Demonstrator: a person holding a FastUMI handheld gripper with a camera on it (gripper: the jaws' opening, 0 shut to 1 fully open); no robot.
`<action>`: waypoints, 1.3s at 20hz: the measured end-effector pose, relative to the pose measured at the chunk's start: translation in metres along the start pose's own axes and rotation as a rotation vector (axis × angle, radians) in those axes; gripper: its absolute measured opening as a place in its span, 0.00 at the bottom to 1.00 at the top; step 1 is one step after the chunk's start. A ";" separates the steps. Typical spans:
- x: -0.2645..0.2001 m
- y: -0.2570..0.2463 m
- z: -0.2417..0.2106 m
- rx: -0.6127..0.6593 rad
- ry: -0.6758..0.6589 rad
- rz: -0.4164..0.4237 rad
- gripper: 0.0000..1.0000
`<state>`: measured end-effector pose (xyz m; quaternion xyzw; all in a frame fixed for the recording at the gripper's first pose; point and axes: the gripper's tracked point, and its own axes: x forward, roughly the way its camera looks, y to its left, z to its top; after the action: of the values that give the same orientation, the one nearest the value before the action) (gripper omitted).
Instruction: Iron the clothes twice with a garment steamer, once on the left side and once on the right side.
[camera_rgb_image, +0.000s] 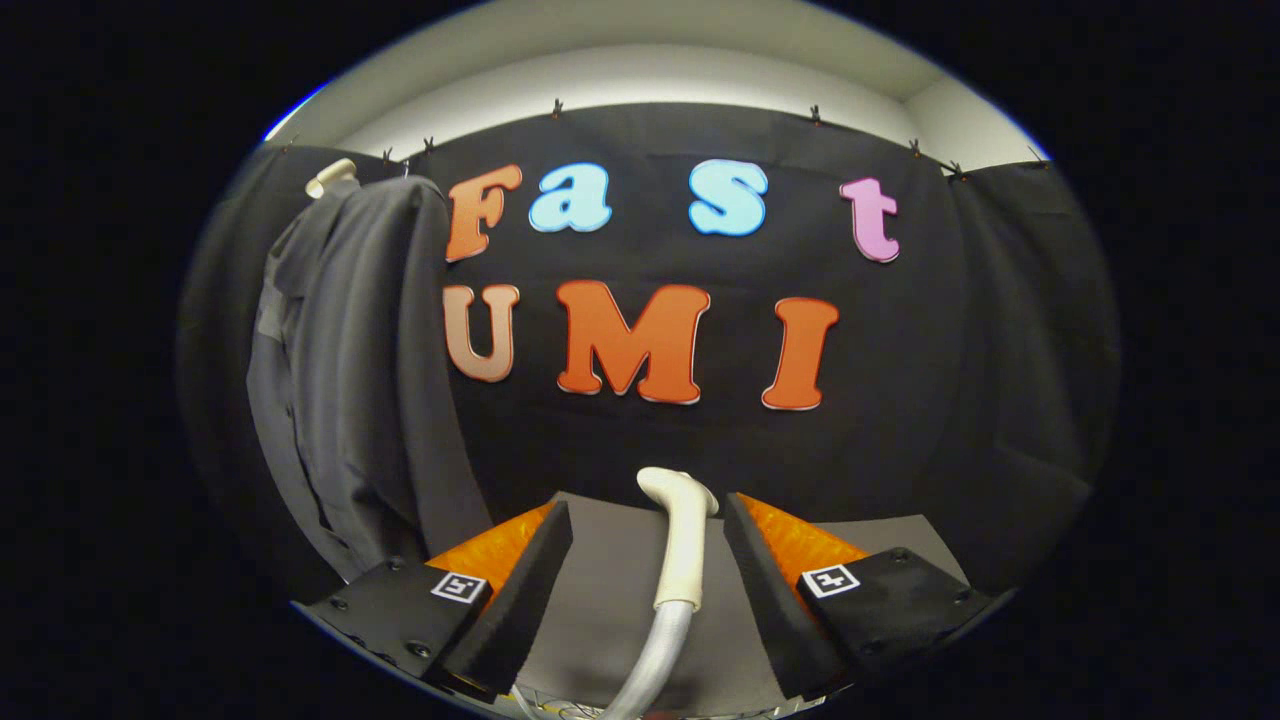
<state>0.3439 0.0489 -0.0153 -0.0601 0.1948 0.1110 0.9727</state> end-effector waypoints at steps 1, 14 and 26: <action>0.020 -0.007 -0.008 -0.001 0.045 -0.005 0.99; 0.123 -0.014 -0.115 0.123 0.467 0.114 0.88; 0.121 -0.018 -0.118 0.107 0.416 0.108 0.56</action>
<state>0.4135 0.0358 -0.1697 -0.0196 0.3999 0.1377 0.9059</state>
